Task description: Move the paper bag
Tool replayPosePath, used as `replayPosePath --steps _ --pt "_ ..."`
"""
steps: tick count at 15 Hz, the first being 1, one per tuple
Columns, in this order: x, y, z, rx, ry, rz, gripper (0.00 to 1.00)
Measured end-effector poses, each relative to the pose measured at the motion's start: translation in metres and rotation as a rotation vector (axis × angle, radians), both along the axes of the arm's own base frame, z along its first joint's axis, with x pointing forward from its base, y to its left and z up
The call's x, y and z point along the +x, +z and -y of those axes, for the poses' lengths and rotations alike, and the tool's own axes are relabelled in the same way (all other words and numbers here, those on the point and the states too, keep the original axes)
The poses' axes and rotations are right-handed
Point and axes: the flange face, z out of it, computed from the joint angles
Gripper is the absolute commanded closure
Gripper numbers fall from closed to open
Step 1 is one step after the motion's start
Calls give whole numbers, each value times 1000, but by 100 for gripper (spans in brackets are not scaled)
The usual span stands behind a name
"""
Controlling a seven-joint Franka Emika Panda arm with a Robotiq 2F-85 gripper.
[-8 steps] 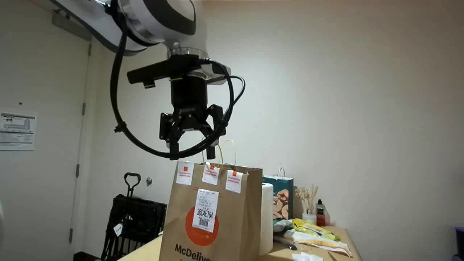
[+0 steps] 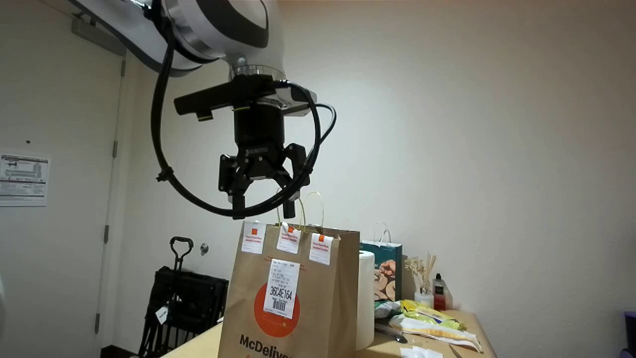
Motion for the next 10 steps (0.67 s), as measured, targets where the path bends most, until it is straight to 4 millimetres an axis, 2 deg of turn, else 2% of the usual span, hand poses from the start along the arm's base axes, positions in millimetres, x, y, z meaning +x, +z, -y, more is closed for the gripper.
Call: replayPosePath --steps 5,7,10 --pt "5 1 6 11 43 -8 0" --pt "16 5 18 12 98 -20 0" --pt "44 17 36 -16 192 -44 0"
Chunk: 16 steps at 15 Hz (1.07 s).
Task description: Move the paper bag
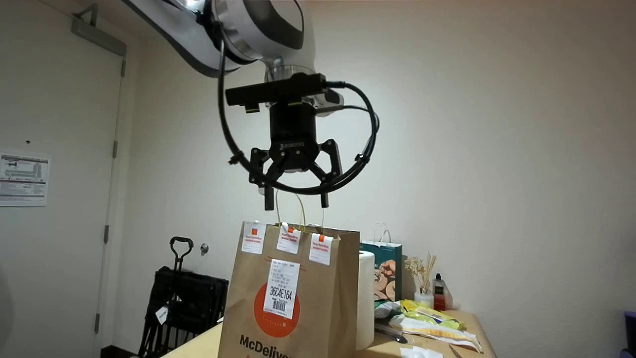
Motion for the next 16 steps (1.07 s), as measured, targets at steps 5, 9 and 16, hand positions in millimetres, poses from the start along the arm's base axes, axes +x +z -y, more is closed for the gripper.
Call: replayPosePath --steps 5,9,16 --pt "31 9 4 -29 61 -18 0" --pt "28 11 4 -29 61 -11 0" --pt "63 28 -17 102 -225 11 0"
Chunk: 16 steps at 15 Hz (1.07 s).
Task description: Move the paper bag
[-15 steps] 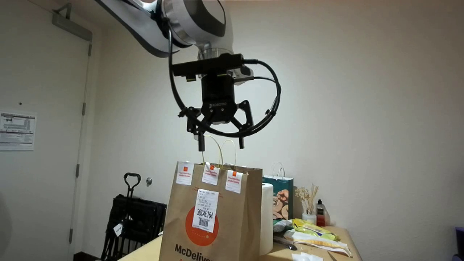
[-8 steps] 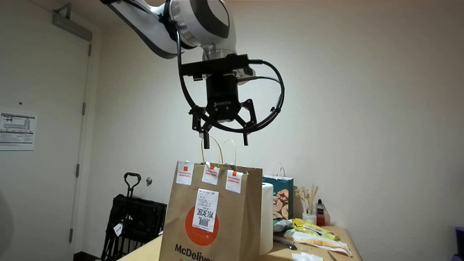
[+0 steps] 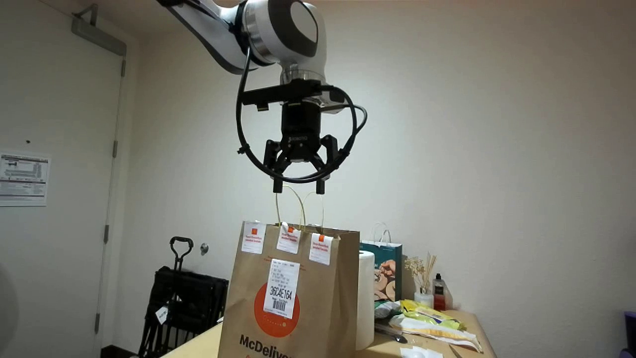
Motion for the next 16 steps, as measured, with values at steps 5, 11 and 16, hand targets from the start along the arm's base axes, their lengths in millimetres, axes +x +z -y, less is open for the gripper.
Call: replayPosePath --steps 5,11,16 --pt "25 13 -21 -19 -90 22 0" --pt "28 7 -17 -17 -98 5 0" --pt "46 -29 -7 -24 -113 -91 0"
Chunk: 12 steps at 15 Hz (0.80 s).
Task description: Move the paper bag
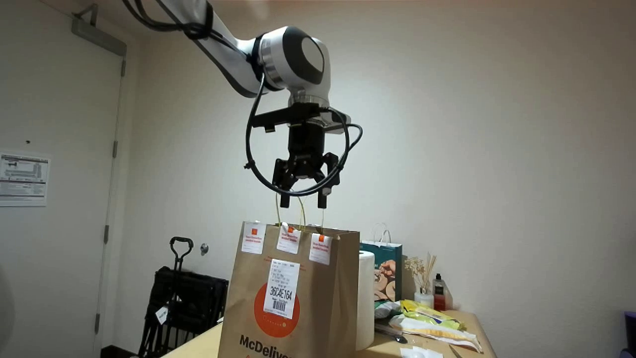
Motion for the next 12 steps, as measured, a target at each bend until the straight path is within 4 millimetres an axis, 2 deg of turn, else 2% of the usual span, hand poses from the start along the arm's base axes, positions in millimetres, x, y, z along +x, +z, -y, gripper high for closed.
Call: replayPosePath --steps 2,7,12 --pt "7 -7 4 -20 -4 -19 0" --pt "13 -10 5 -22 -6 -26 0" --pt "31 -30 12 -9 -20 -53 0"
